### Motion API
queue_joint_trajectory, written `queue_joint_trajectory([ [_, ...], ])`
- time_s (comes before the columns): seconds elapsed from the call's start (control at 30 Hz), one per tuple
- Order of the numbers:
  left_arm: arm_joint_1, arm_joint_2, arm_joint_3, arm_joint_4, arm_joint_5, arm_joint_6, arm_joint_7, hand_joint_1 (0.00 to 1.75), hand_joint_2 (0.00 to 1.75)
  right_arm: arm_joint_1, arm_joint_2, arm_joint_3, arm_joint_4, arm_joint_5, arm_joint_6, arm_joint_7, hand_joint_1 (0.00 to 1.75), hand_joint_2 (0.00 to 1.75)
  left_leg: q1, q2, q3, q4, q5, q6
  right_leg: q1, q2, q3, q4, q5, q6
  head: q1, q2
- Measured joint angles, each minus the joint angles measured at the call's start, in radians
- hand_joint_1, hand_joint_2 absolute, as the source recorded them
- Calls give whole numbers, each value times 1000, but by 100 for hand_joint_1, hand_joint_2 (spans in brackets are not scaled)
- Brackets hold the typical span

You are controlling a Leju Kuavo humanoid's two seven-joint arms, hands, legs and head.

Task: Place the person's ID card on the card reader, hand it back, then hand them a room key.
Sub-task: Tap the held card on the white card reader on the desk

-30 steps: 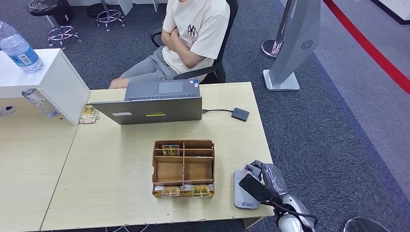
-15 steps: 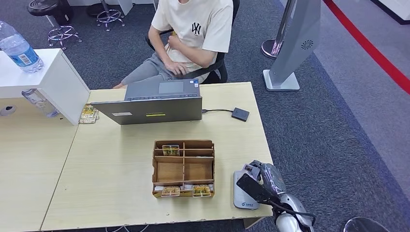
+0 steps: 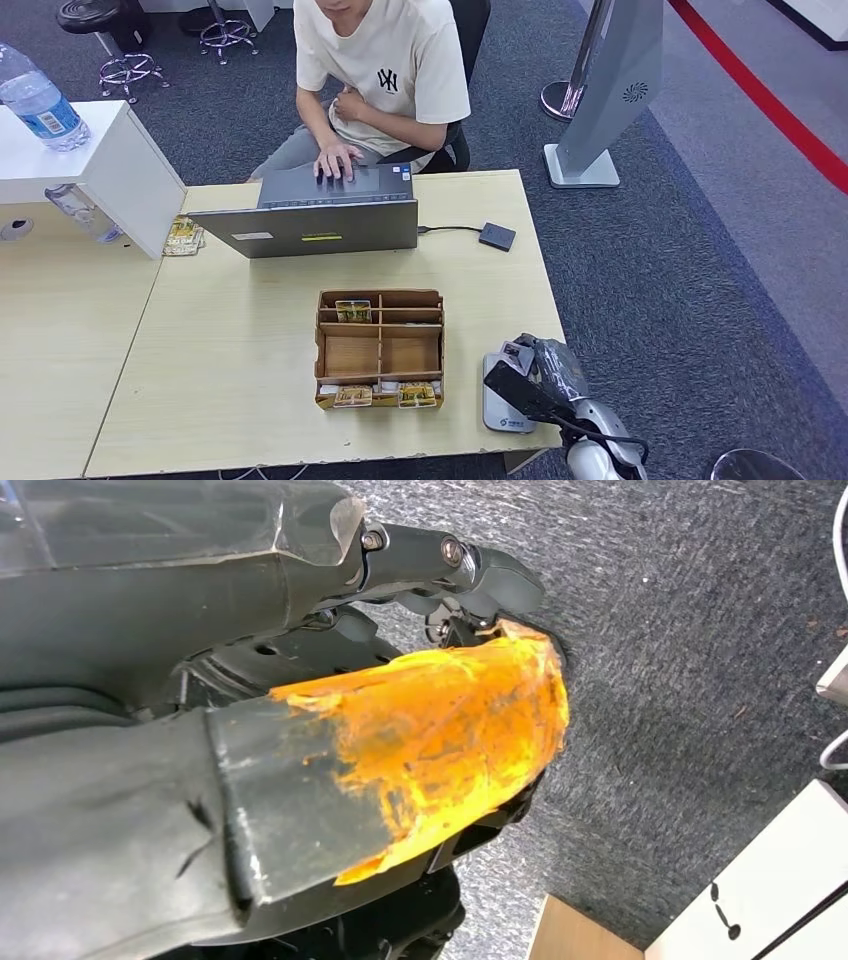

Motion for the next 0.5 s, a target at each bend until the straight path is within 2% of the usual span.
queue_joint_trajectory([
  [0.27, -46, -2, 43, 71, -37, -20, -25, 0, 0, -16, -12, 17, 27, -1, 27, -2, 175, 175, 0, 0, 1, 0, 0, 0, 0, 0, 2, 0, 0, 0, 0, 0],
  [0.5, -55, -3, 58, 89, -43, -27, -29, 0, 0, -35, -31, 39, 52, 0, 59, -3, 175, 175, 0, 0, 4, 0, 0, 0, 0, 0, 4, 0, 0, 0, 0, 0],
])
